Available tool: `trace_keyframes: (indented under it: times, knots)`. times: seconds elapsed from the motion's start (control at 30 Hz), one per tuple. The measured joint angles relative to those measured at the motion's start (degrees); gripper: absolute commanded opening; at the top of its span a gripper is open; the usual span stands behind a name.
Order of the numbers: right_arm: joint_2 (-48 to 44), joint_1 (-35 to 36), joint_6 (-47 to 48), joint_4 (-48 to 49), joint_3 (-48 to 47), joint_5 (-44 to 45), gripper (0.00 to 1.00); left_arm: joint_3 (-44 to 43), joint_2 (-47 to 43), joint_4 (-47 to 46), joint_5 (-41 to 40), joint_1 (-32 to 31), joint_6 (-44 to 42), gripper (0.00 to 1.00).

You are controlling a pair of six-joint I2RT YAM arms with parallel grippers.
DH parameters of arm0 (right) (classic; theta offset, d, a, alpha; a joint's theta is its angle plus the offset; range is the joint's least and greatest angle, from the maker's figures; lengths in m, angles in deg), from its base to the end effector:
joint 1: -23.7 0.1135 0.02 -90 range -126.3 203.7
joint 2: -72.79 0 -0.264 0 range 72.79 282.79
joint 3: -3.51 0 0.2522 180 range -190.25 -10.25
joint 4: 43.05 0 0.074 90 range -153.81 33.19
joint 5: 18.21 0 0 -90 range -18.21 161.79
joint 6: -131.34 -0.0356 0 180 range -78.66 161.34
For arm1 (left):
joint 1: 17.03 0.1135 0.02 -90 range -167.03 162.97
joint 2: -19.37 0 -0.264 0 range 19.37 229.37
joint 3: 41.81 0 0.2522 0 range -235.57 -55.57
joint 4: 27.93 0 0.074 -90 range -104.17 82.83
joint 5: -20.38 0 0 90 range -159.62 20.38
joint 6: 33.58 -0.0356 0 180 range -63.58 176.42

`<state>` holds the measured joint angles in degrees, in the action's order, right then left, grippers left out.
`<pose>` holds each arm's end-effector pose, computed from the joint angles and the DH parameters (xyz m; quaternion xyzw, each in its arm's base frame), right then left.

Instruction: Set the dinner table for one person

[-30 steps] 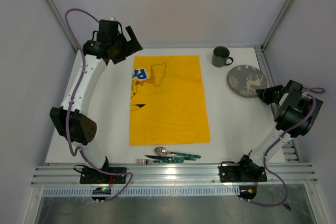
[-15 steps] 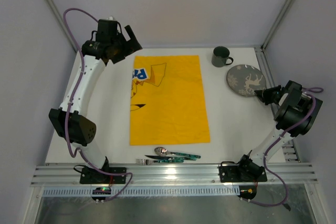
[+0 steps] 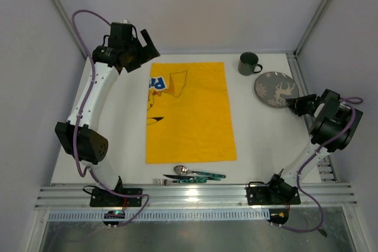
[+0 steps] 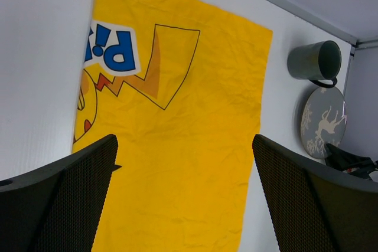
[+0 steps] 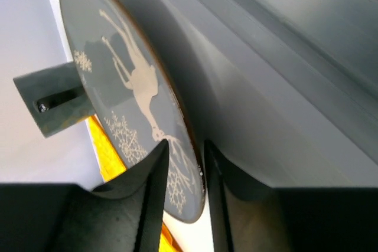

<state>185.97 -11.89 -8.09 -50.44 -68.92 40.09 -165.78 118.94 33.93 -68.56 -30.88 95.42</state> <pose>0.3236 -0.2086 0.1139 0.5352 0.7283 0.2946 0.3104 0.3693 -0.0917 0.4114 -0.1912 0.8761 -0.2044 0.3926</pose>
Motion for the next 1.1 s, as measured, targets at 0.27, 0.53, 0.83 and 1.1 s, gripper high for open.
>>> trace_keyframes:
  times: [0.27, 0.53, 0.83, 1.1]
  knots:
    - [1.2, 0.2, -0.7, -0.2, -2.2, -1.3, 0.43, 0.1, 0.0, 0.0, 0.0, 0.0, 0.0, 0.99]
    - [2.8, 0.5, -0.9, -1.1, -4.5, -2.1, 0.43, 0.1, 0.0, 0.3, 0.0, 0.0, 0.0, 0.99]
    - [5.2, 1.4, -0.5, -2.1, -7.1, -1.5, 0.12, 0.2, -0.2, 2.0, -1.9, 0.0, 0.0, 0.99]
    - [5.5, 1.5, -0.2, -1.7, -7.4, -2.2, 0.03, 1.3, -1.6, 2.0, -2.1, 0.0, 0.0, 0.99]
